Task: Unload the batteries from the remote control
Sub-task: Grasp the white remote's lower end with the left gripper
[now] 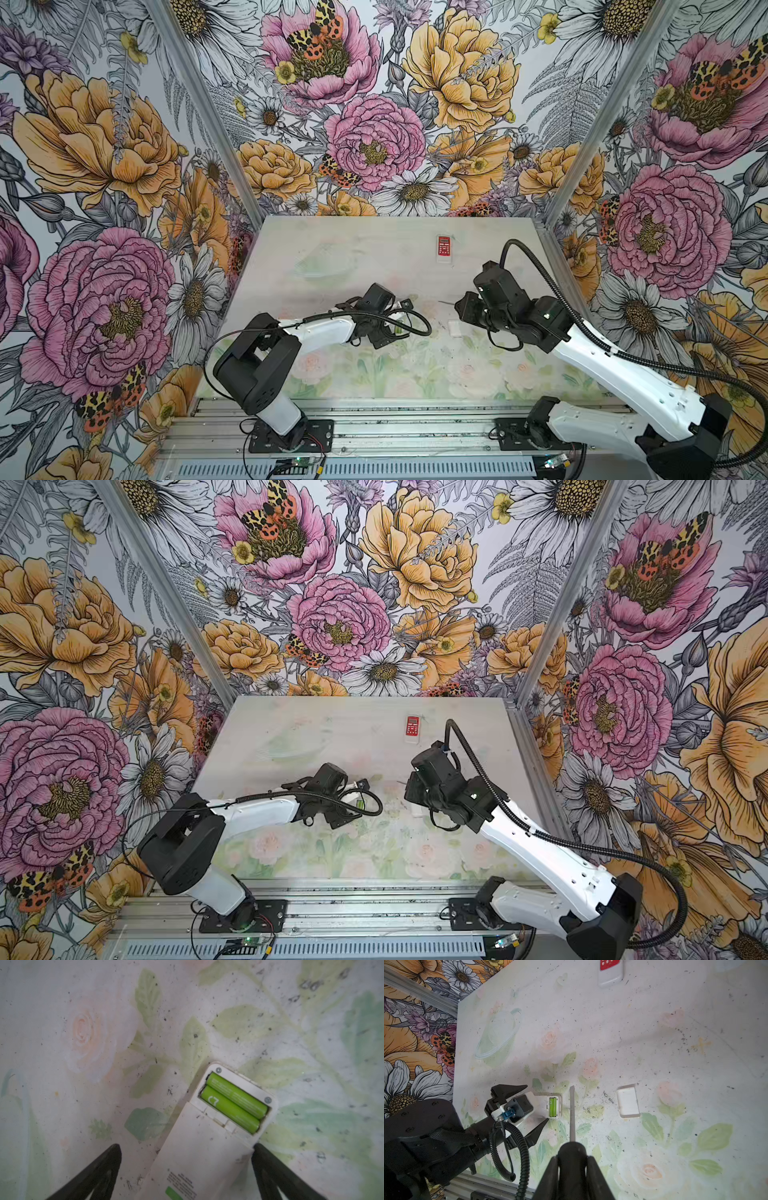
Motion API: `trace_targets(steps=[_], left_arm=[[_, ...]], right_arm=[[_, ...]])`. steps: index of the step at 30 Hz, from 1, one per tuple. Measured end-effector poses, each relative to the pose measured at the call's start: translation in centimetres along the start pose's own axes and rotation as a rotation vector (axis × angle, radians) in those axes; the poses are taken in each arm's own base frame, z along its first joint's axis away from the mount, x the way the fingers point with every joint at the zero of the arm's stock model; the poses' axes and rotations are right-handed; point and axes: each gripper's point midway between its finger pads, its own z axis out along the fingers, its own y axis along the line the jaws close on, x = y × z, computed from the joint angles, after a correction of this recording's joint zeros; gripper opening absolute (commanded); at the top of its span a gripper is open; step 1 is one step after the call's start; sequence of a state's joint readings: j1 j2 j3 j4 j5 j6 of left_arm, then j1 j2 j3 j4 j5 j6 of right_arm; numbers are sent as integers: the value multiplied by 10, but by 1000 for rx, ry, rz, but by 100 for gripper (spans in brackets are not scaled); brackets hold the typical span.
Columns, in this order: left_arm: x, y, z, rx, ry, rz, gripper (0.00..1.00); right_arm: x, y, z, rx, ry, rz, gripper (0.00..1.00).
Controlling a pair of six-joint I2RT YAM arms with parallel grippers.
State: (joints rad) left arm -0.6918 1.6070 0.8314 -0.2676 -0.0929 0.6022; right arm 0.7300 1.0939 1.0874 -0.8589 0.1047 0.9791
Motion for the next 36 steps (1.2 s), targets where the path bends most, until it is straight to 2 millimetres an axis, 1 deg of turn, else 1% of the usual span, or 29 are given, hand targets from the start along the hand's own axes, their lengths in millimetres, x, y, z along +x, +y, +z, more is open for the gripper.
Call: trace_targets(steps=[6, 11, 14, 18, 21, 25, 29, 36], left_arm=[[-3, 8, 7, -11, 4, -16, 99], [3, 17, 7, -22, 10, -48, 99], [10, 20, 2, -18, 28, -66, 99], [24, 27, -11, -10, 45, -102, 99], [33, 30, -19, 8, 58, -129, 95], [49, 23, -19, 46, 120, -132, 95], [56, 17, -20, 72, 144, -133, 94], [67, 16, -15, 88, 181, -135, 92]], right_arm=[[0, 0, 0, 0, 0, 1, 0], [3, -3, 3, 8, 6, -1, 0], [3, -3, 3, 9, 7, -1, 0], [3, -3, 3, 9, 7, -1, 0], [3, -3, 4, 11, 9, -3, 0], [5, -4, 9, 24, 20, -7, 0], [6, -4, 11, 28, 27, -8, 0], [5, -4, 11, 25, 25, -7, 0]])
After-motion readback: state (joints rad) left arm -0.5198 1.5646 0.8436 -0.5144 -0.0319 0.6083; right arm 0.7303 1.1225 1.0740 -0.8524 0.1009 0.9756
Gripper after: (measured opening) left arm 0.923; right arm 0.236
